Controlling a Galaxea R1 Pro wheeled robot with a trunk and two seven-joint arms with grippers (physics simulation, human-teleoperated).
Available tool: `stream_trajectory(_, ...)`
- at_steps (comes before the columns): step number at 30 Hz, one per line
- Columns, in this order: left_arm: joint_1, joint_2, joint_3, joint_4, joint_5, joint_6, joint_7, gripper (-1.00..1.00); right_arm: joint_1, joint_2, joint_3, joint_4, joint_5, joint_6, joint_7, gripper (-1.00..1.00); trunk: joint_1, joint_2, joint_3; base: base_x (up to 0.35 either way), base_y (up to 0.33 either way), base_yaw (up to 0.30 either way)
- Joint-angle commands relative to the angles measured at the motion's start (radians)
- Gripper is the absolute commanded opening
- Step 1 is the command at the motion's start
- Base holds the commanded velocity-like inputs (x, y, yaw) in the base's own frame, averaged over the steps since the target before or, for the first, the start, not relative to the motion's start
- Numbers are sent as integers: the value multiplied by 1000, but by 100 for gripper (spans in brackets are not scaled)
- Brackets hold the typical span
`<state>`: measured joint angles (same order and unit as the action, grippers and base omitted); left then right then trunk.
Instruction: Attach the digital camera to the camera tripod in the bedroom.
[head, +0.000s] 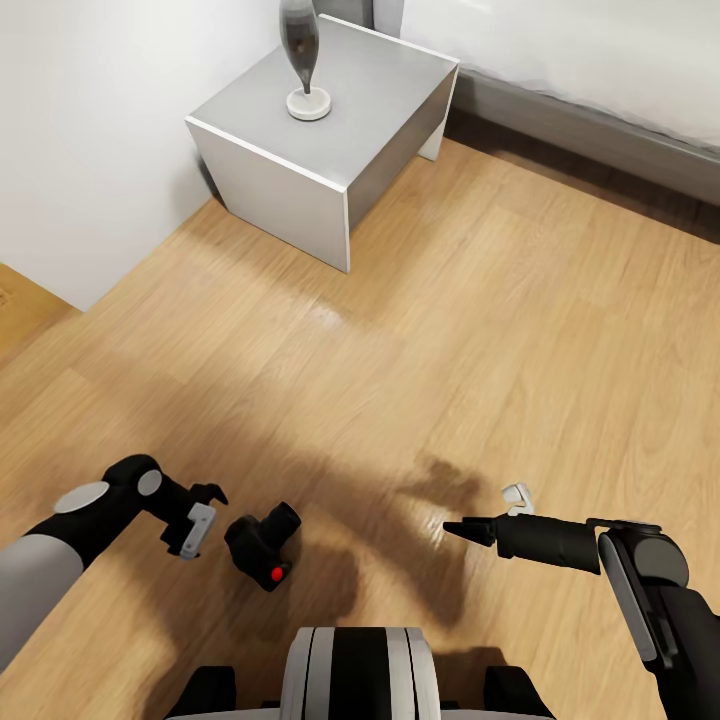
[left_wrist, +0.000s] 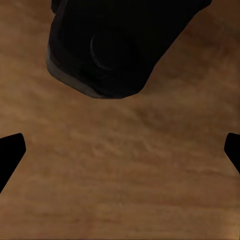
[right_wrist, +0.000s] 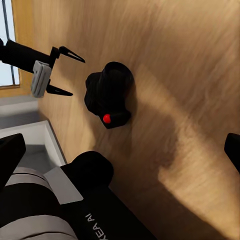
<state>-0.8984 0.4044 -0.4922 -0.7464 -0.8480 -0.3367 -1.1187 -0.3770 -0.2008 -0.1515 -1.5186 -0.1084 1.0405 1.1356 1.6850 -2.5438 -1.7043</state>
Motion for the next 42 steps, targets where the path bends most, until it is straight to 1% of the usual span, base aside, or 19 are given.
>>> stream_trajectory(1, -1, -1, -3, 4, -3, -5, 6, 100, 0, 0, 0, 0, -5, 7, 0, 100, 0, 0, -1, 0, 0, 0)
stream_trajectory(3, -1, -4, -3, 5, -3, -5, 17, 100, 0, 0, 0, 0, -5, 7, 0, 100, 0, 0, -1, 0, 0, 0)
stream_trajectory(5, 0, -16, -3, 16, -15, -17, 29, 100, 1, 3, -6, 2, -8, 7, 0, 100, 0, 0, -1, 0, 0, 0)
stream_trajectory(9, 1, -38, -2, 10, -12, -27, 28, 100, 1, 4, -5, 2, -7, 7, 0, 100, 0, 0, -1, 0, 0, 0)
stream_trajectory(11, 1, -50, 0, -1, -1, -28, 17, 100, 1, 5, -5, 2, -5, 7, -1, 100, 0, 0, -1, 0, 0, 0)
stream_trajectory(13, 1, -48, 3, -12, 10, -39, 5, 100, 1, 7, -5, 3, -4, 7, -1, 100, 0, 0, -1, 0, 0, 0)
stream_trajectory(15, 1, -58, 7, -24, 22, -50, -6, 100, 1, 7, -5, 7, -1, 7, -2, 100, 0, 0, -1, 0, 0, 0)
stream_trajectory(18, 1, -62, 8, -40, 39, -67, -16, 100, 1, 7, -5, 8, 0, 7, -3, 100, 0, 0, -1, 0, 0, 0)
stream_trajectory(23, 1, -63, 8, -47, 67, -95, -19, 100, 1, 7, -5, 9, 1, 7, -3, 100, 0, 0, -1, 0, 0, 0)
stream_trajectory(35, 1, -49, 5, -41, 135, -162, -25, 100, 1, 6, -5, 10, 1, 7, -4, 100, 0, 0, -1, 0, 0, 0)
stream_trajectory(42, 1, -44, 6, -32, 170, -202, -56, 100, 1, 6, -5, 11, 1, 7, -4, 100, 0, 0, -1, 0, 0, 0)
